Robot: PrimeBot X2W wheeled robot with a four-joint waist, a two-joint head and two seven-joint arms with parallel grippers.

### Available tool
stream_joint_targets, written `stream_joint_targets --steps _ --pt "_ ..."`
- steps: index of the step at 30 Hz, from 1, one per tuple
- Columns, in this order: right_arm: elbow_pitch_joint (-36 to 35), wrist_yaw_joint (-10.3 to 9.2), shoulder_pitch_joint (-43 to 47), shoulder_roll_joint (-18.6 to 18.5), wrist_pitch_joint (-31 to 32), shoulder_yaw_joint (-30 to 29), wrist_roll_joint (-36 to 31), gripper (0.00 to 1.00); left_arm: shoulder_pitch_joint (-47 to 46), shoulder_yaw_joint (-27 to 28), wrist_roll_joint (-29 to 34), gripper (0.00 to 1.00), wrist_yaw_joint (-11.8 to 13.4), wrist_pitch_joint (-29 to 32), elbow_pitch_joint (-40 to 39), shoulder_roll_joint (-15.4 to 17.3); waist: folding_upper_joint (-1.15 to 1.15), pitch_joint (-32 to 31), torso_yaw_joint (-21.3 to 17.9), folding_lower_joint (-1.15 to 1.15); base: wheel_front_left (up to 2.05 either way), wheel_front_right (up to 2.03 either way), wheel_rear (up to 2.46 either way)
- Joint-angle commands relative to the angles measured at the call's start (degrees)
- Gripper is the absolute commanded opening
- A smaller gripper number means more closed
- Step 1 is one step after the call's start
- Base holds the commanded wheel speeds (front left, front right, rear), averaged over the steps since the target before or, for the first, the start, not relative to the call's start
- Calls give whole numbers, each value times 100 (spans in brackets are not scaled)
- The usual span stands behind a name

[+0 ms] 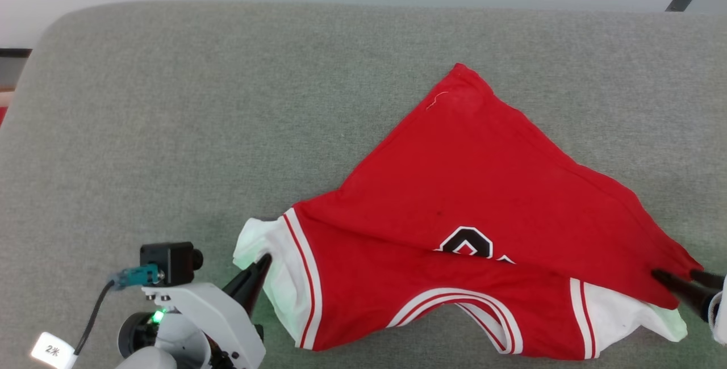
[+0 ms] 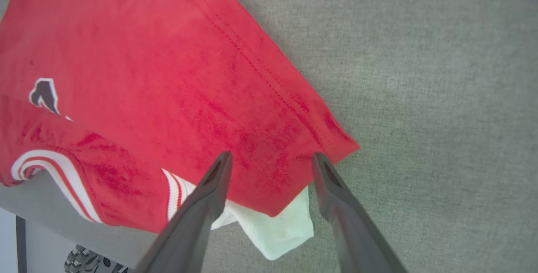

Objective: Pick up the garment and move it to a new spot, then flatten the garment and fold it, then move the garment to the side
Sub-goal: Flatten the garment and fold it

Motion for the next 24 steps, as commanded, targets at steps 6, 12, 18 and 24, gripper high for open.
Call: stream_joint_targets --steps 6,12,18,24 --pt "-752 -5 -274 -52 -76 -14 -55 100 -90 -56 57 0 -51 -1 -8 -93 0 113 142 0 0 0 0" --pt "-864 -5 -1021 -346 -743 613 -218 100 -275 -185 142 0 -154 31 67 -267 0 260 406 0 0 0 0" --pt "-145 -6 -2013 -736 -1409 1468 -285 100 -571 -383 225 0 -347 93 262 -538 0 411 834 0 0 0 0" --pt "953 -5 -3062 -1035 -1664 2305 -144 100 -871 -598 301 0 -587 127 560 -898 0 548 1309 0 0 0 0"
